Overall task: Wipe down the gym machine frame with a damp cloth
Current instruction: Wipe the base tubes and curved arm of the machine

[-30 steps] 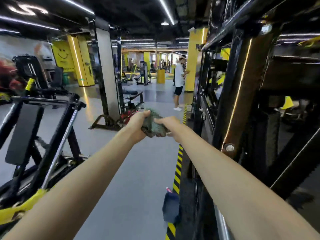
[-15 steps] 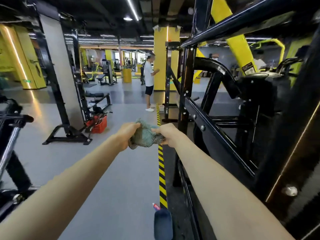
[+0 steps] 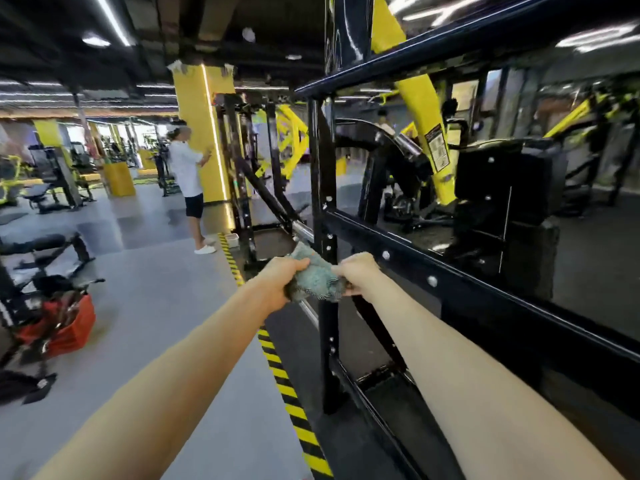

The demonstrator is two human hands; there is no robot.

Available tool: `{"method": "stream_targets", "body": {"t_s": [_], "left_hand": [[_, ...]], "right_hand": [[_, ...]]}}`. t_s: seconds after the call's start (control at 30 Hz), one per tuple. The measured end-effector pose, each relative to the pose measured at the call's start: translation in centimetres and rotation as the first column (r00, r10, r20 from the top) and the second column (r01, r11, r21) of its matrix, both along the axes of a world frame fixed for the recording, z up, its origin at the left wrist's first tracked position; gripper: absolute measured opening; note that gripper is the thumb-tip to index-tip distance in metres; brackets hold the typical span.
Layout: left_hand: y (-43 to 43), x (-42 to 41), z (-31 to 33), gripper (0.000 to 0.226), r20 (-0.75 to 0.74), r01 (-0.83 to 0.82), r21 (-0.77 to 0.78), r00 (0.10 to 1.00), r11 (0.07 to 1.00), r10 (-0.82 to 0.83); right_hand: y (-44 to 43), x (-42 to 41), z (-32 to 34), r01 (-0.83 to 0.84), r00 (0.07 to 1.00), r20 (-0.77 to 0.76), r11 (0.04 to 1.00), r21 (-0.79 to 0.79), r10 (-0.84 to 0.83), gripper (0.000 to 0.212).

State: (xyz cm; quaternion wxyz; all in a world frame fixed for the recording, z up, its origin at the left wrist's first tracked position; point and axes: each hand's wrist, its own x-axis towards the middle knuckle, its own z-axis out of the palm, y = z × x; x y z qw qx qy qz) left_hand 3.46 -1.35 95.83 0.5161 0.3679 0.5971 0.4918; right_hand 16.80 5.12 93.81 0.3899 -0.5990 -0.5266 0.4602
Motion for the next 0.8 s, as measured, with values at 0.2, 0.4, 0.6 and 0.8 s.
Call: {"method": "stream_targets", "body": {"t_s": [0.2,0.4,0.6,0.8], "left_hand": [[10.8,-7.9,-0.9,0.017,0.105,-0.093,0.000,0.990,0.996,0.093],[23.1,-10.7,-3.5,0.015,0.081,-0.122,0.097,0.990,0.988,0.114],[34.1,-11.2,-4.6,0.005,-0.183,-0.076,0.277,0.975,0.958,0.130],[45.5,-10.7,-5.1,0.016,-0.583,0.179,0.487,0.795,0.855,0.167]], "right_hand": [[6.0,-4.5,0.2,0.192,0.937,0.284,0.980,0.061,-0.201,0.006],[14.3,-7.4,-0.1,0.192,0.850,0.456,0.961,0.199,-0.264,0.017],[23.9,-8.6,-0.9,0.084,0.644,0.652,0.884,0.459,-0.400,0.036],[33.2,-10.9,-2.0,0.011,0.431,0.799,0.887,0.461,-0.420,0.039]]}}
